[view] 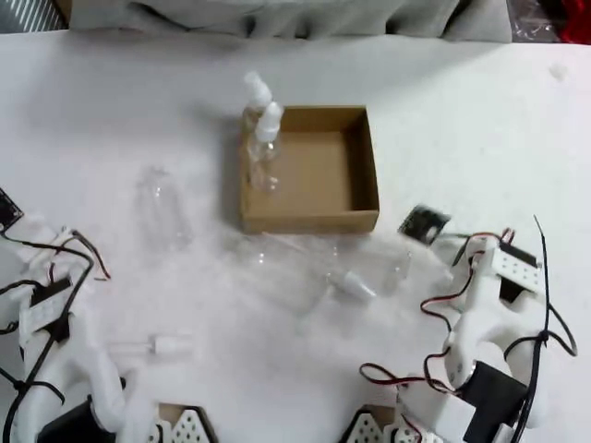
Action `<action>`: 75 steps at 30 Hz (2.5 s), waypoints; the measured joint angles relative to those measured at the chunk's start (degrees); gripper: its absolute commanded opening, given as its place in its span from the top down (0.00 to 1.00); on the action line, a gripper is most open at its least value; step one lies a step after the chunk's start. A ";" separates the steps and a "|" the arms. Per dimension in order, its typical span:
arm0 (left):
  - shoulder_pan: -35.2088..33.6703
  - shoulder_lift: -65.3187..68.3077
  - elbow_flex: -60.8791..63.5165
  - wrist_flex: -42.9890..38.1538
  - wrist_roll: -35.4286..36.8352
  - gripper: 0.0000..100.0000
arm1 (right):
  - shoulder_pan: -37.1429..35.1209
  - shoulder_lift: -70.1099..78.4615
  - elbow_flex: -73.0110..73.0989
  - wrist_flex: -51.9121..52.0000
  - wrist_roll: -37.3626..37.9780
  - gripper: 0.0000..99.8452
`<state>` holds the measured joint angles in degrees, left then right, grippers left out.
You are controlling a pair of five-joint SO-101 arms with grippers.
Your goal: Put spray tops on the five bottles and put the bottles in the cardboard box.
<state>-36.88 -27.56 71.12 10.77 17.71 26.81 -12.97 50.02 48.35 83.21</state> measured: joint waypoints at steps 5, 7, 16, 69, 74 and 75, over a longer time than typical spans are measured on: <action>0.00 0.00 0.00 0.00 0.00 0.98 | -0.70 0.00 -8.53 8.44 -16.88 0.98; 0.18 0.00 0.00 0.00 0.00 0.98 | -2.20 0.00 -12.84 14.77 -25.05 0.99; 2.11 0.00 0.88 0.00 -3.16 0.98 | -10.73 -10.02 -16.62 25.85 -64.62 0.99; 6.33 0.00 -3.87 14.77 -14.42 0.96 | -16.09 -6.51 7.38 -19.60 -72.35 0.99; 9.05 0.00 -14.42 28.57 -14.42 0.83 | -16.18 -6.51 7.38 -19.60 -71.30 0.99; 9.76 0.00 -16.26 31.21 -14.42 0.81 | -16.18 -6.51 7.38 -19.60 -71.12 0.99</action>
<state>-27.12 -27.56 54.86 41.98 3.30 10.64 -19.47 57.41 28.75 12.09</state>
